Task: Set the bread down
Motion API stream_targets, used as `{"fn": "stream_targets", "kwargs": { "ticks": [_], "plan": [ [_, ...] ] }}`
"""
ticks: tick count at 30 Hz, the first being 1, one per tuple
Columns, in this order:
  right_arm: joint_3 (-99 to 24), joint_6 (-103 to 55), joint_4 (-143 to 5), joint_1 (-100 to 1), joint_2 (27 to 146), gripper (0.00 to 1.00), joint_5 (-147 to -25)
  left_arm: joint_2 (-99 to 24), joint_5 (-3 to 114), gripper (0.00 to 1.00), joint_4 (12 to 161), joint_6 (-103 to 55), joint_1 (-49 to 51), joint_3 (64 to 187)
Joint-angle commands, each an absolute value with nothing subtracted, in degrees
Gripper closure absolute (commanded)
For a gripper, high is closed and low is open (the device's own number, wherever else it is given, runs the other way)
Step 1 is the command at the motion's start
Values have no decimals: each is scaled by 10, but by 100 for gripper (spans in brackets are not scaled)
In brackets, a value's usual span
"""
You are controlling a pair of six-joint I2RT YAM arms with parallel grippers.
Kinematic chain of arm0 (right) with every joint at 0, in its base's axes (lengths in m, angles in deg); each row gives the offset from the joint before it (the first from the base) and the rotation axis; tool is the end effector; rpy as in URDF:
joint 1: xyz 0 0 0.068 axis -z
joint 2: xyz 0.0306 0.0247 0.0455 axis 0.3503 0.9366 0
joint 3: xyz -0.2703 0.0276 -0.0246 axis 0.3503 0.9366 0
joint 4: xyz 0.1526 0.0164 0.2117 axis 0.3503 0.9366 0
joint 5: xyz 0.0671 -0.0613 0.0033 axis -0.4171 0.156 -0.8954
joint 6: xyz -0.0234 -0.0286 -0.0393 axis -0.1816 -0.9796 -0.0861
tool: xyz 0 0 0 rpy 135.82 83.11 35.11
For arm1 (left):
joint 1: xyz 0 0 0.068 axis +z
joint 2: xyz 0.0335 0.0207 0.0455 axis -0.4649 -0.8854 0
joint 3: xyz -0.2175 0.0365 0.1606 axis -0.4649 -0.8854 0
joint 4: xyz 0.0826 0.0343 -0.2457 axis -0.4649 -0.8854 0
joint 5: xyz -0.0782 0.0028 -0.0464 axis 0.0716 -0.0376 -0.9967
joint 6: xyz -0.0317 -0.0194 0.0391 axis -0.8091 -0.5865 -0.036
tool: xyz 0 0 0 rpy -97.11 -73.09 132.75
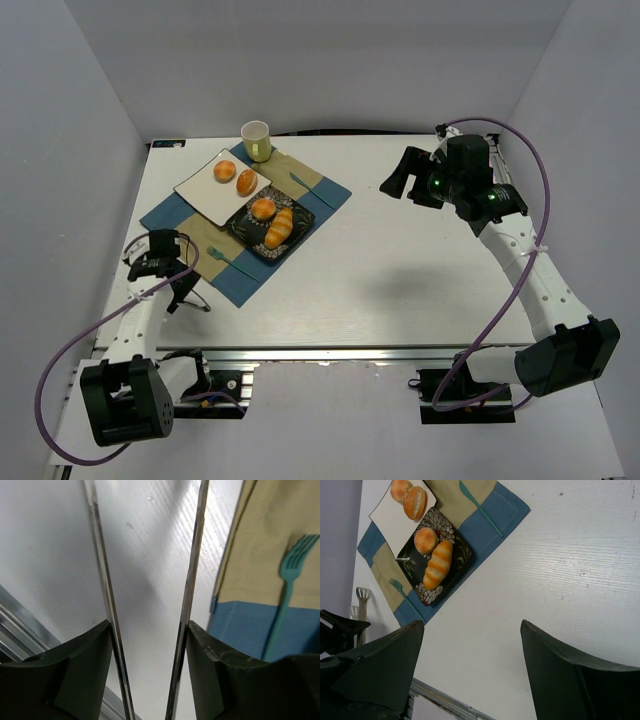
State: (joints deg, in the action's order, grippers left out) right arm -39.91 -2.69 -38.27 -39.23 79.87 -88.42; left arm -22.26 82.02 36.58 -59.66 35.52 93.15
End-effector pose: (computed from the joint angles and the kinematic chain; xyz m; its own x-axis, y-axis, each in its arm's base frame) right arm 0.2699 0.0976 0.3906 -0.6085 0.2847 -0.7407 -0.1910 0.8535 0.4849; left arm 0.1753 0.0354 0.2152 -0.4449 -0.7616 -0.4712 -0.8400 0.5374 -0.0756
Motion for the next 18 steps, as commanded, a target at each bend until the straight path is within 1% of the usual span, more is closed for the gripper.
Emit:
{"fn": "stream_targets", "kwargs": {
  "ticks": [1,4,8,13,18],
  "plan": [
    [-396,-31,-403,-389,786,15,-886,-220,820,32,391,-577,361,909],
    [-394,-31,-404,-390,784,16,-886,-240,824,30,406,-554,367,894],
    [-394,-31,-403,-390,785,15,-890,-278,834,28,426,-537,375,904],
    [-397,-33,-402,-389,785,16,-887,-299,833,27,442,-528,382,899],
    [-397,-34,-401,-389,786,16,-888,-310,833,19,440,-526,387,901]
  ]
}}
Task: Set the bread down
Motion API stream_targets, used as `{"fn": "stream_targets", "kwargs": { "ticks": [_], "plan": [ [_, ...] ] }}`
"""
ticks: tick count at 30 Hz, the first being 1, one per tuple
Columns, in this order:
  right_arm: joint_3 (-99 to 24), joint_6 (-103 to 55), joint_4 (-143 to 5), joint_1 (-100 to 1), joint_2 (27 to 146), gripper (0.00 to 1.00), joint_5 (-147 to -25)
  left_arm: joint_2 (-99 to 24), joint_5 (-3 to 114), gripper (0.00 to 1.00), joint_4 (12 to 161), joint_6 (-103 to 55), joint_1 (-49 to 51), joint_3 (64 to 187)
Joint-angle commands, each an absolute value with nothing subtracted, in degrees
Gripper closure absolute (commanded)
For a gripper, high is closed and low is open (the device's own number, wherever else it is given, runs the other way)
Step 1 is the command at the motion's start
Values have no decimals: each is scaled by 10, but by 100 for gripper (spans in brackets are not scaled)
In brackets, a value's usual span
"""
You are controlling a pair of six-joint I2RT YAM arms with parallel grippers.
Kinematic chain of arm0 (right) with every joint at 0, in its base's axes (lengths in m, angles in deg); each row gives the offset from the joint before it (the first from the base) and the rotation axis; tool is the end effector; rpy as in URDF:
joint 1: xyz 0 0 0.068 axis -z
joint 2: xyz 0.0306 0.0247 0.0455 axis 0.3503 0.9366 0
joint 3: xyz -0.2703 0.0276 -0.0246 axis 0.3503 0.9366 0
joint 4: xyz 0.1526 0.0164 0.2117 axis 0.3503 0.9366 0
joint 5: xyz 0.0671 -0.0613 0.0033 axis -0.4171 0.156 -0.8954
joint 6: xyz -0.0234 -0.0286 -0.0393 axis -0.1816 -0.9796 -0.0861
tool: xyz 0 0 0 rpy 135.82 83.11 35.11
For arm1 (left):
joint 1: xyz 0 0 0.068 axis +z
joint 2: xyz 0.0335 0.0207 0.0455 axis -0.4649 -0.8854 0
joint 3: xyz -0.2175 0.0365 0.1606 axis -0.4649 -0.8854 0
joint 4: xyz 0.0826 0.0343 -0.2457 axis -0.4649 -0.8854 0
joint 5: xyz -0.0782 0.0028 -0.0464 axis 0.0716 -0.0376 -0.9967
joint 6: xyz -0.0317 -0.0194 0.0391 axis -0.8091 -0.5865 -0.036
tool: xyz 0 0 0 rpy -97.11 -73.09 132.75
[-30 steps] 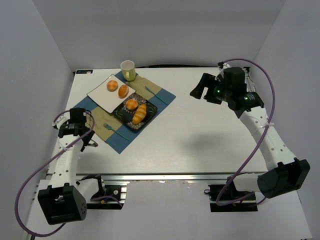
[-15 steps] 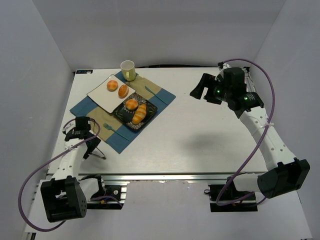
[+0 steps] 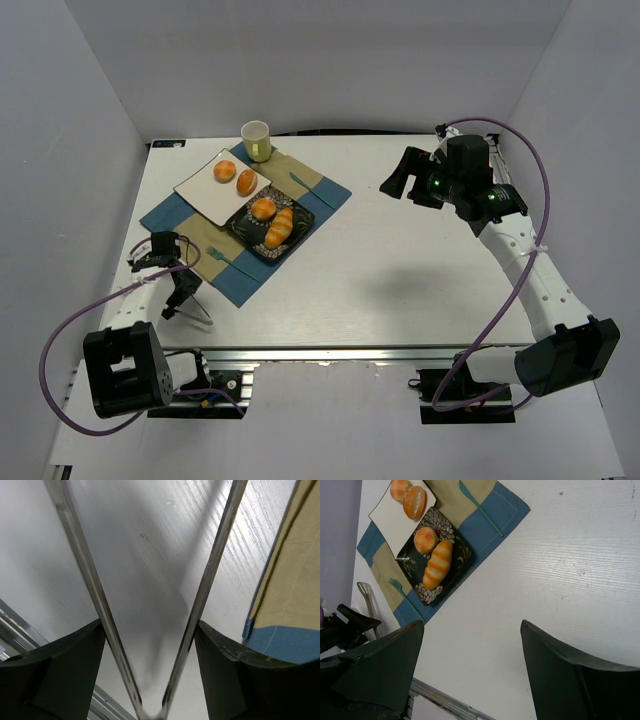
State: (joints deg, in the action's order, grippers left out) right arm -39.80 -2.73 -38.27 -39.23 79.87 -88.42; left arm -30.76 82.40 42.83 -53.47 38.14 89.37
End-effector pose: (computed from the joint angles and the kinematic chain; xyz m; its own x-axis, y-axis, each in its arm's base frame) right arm 0.2700 0.0976 0.3900 -0.6097 0.2837 -0.7401 -0.1905 0.8540 0.4842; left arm 0.1863 0.0460 0.1760 -0.5453 -0.7298 -0.4124 -0.8142 0.5782 0.0535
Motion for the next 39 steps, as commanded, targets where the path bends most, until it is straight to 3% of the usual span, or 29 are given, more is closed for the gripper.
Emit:
{"fn": "stream_targets", "kwargs": {
  "ticks": [1,11,15,27,39],
  "plan": [
    [-398,-34,-402,-390,786,15,-888,-310,834,18,437,-525,388,902],
    [-400,-32,-404,-389,789,15,-891,-288,843,10,402,-531,397,922],
    [-399,-32,-403,-390,788,14,-889,-247,846,2,364,-546,399,957],
    [-438,-16,-388,-388,829,11,-902,-195,813,2,205,-549,399,1167],
    [-482,-2,-361,-386,863,11,-922,-118,792,2,199,-579,399,1162]
  ]
}}
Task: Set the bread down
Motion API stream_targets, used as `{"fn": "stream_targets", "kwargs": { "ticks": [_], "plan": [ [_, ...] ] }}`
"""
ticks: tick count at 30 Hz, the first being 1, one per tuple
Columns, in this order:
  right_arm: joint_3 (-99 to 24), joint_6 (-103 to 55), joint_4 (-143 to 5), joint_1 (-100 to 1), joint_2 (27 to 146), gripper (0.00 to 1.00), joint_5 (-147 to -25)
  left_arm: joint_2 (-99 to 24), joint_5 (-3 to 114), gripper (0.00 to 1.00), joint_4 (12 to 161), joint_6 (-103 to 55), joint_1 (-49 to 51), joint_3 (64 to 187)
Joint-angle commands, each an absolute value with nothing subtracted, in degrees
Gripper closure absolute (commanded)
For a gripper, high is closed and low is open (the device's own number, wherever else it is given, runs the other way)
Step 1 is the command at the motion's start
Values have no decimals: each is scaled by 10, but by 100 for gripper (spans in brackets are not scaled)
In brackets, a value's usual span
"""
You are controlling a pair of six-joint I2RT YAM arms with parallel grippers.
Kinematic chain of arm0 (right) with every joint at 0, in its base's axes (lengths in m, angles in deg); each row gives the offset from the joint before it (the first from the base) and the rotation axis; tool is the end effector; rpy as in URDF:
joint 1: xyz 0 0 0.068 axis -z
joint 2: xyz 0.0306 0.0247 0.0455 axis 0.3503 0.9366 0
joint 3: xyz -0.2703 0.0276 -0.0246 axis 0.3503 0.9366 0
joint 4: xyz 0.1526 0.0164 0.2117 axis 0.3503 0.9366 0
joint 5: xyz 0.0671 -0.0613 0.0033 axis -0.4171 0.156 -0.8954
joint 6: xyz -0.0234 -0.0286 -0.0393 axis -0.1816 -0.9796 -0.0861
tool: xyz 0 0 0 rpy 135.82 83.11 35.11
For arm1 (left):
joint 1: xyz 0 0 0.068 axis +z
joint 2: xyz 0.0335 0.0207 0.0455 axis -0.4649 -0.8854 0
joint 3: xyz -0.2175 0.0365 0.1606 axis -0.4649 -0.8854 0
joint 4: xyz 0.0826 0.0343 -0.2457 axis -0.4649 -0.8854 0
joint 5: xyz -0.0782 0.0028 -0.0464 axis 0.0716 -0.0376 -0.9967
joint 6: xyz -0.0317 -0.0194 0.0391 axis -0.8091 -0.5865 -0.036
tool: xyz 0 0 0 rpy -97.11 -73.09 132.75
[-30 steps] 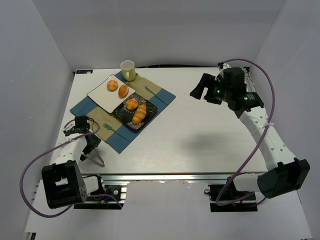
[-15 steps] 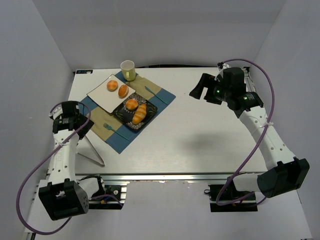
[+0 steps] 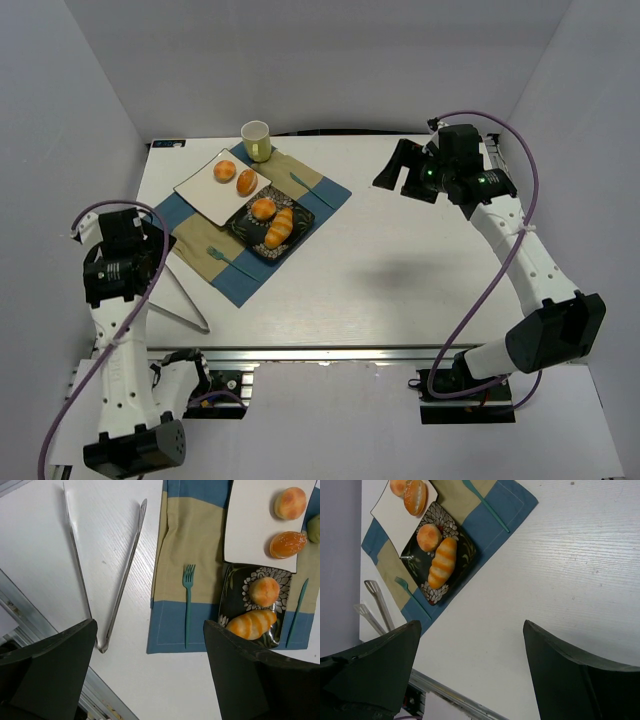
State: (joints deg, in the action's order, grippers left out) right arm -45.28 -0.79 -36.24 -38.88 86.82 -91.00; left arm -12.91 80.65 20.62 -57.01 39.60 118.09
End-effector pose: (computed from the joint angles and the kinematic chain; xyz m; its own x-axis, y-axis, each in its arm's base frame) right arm 0.2981 0.1068 0.3848 -0.6714 0.2926 -0.6808 -0.1639 0.8374 0.5215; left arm 0.1387 0.0399 0.3541 -0.2640 -0.7388 -0.6200 -0.7949 0.5308 -0.2939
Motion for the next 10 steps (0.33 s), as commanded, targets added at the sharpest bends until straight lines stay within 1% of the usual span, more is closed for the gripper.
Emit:
{"fn": "stream_targets", "kwargs": {
  "ticks": [1,10],
  "plan": [
    [-481,-2,-361,-386,860,11,-922,-118,789,2,199,-579,399,1162],
    [-478,-22,-345,-386,848,10,-900,-126,785,2,222,-571,399,1150]
  ]
}}
